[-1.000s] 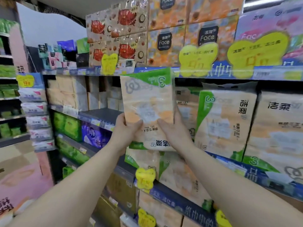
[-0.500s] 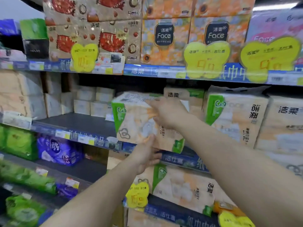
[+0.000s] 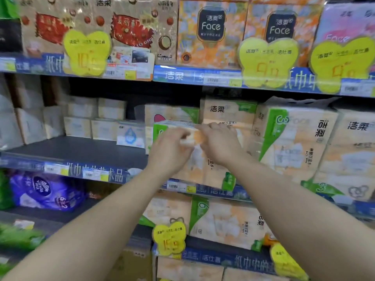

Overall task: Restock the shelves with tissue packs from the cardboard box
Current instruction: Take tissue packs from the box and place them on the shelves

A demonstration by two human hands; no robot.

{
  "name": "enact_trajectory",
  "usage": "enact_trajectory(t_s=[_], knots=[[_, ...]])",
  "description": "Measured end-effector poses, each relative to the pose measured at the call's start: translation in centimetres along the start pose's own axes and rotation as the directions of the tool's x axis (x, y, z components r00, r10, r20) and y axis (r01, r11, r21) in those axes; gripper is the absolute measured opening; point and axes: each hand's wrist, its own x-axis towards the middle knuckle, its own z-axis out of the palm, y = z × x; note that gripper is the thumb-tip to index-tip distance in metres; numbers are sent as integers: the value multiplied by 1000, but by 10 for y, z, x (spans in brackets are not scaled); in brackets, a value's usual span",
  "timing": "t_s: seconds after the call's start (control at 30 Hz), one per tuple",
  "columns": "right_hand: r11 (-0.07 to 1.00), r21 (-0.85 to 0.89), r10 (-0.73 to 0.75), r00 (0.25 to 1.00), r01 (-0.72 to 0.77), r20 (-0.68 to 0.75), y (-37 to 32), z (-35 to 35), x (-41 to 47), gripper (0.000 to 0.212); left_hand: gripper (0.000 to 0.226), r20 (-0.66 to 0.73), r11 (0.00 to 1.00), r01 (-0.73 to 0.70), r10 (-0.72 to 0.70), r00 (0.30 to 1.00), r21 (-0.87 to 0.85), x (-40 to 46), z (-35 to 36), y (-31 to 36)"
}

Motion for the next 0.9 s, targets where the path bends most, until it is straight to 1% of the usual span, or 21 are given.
enact_trajectory(t_s=[0.03,0.07,0.1,0.13,0.17,0.23,0.27,0.3,0.33,0.37,0.4,0.43,0.47,0.5,0.53,0.57,0.6,0.67,0.73,0.83,0.9], knots=[[1000,10,-14,999,15,-29,1,1,-2,55,57,-27,980,-133,139,990,149,12,-6,2],[999,20,-33,998,34,-60,3,4,-4,55,74,46,933,-218,214,976,287,23,-8,2],[998,31,-52,994,55,-99,5,8,-8,54,87,166,885,-268,219,961,381,33,-9,2],[997,42,-54,986,62,-158,6,12,-14,53,95,282,850,-295,182,942,436,41,-7,1],[995,79,-31,965,53,-262,6,17,-23,50,97,369,836,-305,134,920,456,45,-3,-2],[976,217,94,891,5,-445,5,35,-55,31,95,414,852,-283,87,906,440,49,4,-7],[944,327,199,882,-54,-427,1,47,-77,19,95,397,863,-265,83,914,431,49,8,-9],[873,465,313,902,-150,-297,-5,58,-99,12,94,372,870,-251,85,924,425,49,10,-10],[728,602,429,903,-328,-27,-13,69,-119,16,94,352,873,-246,92,931,422,49,12,-10],[498,683,486,824,-535,291,-19,79,-132,19,94,343,872,-247,99,934,422,50,14,-10],[212,704,461,705,-677,539,-22,85,-138,20,94,344,873,-249,100,933,420,50,15,-10],[-46,694,415,618,-718,667,-20,89,-136,21,94,345,875,-251,104,933,414,50,15,-9],[-213,698,385,598,-683,703,-15,90,-130,22,93,341,878,-251,108,934,409,50,15,-9],[-307,728,387,619,-613,684,-11,88,-121,22,93,324,881,-245,113,939,404,49,15,-9],[-367,766,411,646,-529,643,-8,82,-113,20,91,293,891,-228,114,949,392,46,13,-10],[-388,807,443,678,-445,587,-8,75,-106,20,90,240,910,-201,117,964,364,42,11,-11],[-353,859,490,709,-372,508,-10,69,-102,25,88,161,937,-167,122,979,305,37,8,-14],[-228,954,557,778,-193,291,-17,52,-99,42,83,-26,990,-123,125,992,71,24,4,-22],[-61,997,550,832,-44,71,-23,32,-93,50,75,-153,972,-70,36,988,-223,8,5,-27],[238,970,499,850,52,-168,-21,14,-70,65,63,-203,851,38,-168,965,-523,-7,17,-13],[373,927,477,848,40,-229,-11,13,-56,75,58,-150,791,123,-262,953,-599,-6,29,-1]])
